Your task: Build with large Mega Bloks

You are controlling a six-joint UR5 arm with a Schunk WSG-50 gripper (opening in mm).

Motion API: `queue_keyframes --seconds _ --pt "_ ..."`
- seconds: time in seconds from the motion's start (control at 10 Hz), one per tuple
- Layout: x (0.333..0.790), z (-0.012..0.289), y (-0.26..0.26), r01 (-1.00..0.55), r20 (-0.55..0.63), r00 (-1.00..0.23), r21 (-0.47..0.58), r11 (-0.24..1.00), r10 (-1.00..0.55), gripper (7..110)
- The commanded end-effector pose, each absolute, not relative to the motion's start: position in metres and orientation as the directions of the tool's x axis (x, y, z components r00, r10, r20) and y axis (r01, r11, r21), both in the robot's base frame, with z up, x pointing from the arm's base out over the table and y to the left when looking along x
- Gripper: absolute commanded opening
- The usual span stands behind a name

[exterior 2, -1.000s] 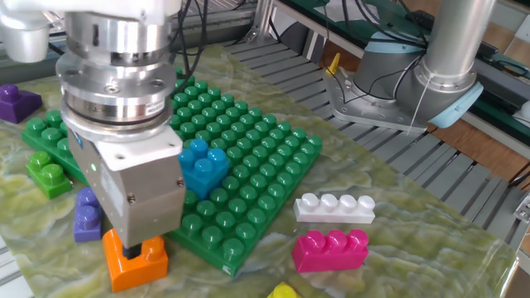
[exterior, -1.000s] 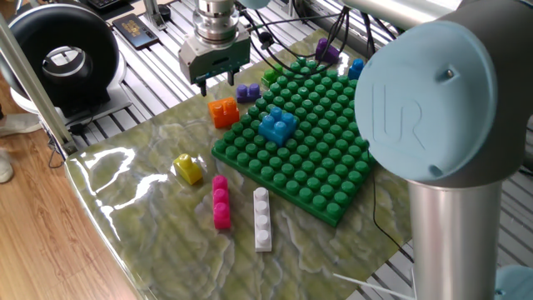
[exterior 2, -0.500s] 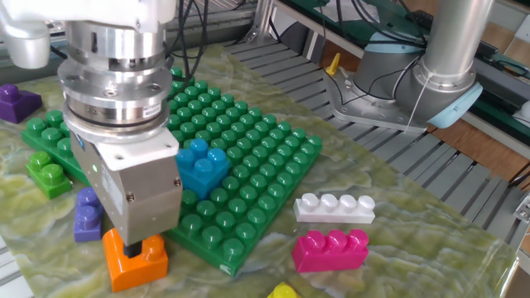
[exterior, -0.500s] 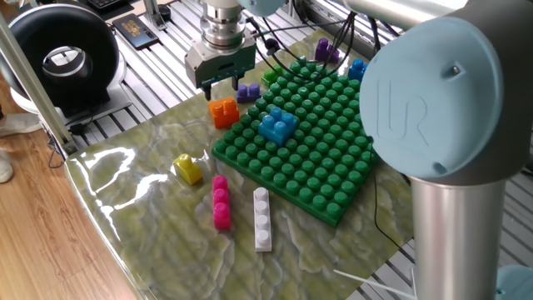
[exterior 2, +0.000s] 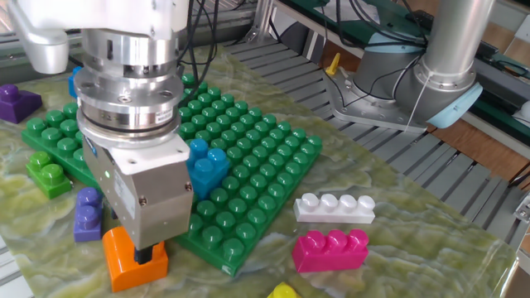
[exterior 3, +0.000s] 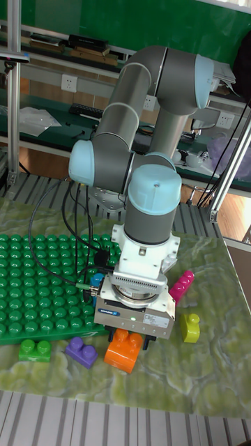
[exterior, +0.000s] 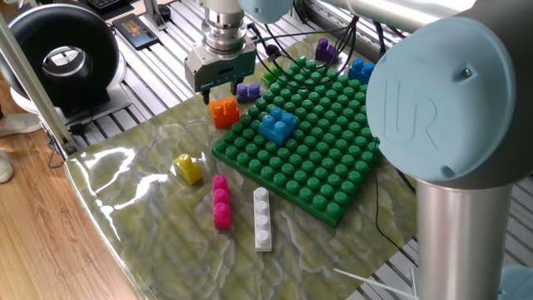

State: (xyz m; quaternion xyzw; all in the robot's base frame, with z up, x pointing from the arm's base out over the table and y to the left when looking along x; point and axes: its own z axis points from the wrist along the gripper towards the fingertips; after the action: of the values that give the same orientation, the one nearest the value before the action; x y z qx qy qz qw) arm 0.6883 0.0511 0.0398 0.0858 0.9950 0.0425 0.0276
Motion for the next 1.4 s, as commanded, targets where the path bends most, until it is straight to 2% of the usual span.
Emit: queue_keyframes --seconds 0.0,0.6,0.7,1.3 --pt "0.690 0.037 0.052 0.177 -0.050 -0.982 0.100 0.979 0.182 66" --pt "0.695 0.025 0.051 0.177 -0.060 -0.981 0.113 0.978 0.184 66" --pt "0.695 0.025 0.051 0.180 -0.060 -0.981 0.113 0.977 0.187 88" --pt "0.685 0.019 0.046 0.188 -0.033 -0.981 0.060 0.980 0.190 88"
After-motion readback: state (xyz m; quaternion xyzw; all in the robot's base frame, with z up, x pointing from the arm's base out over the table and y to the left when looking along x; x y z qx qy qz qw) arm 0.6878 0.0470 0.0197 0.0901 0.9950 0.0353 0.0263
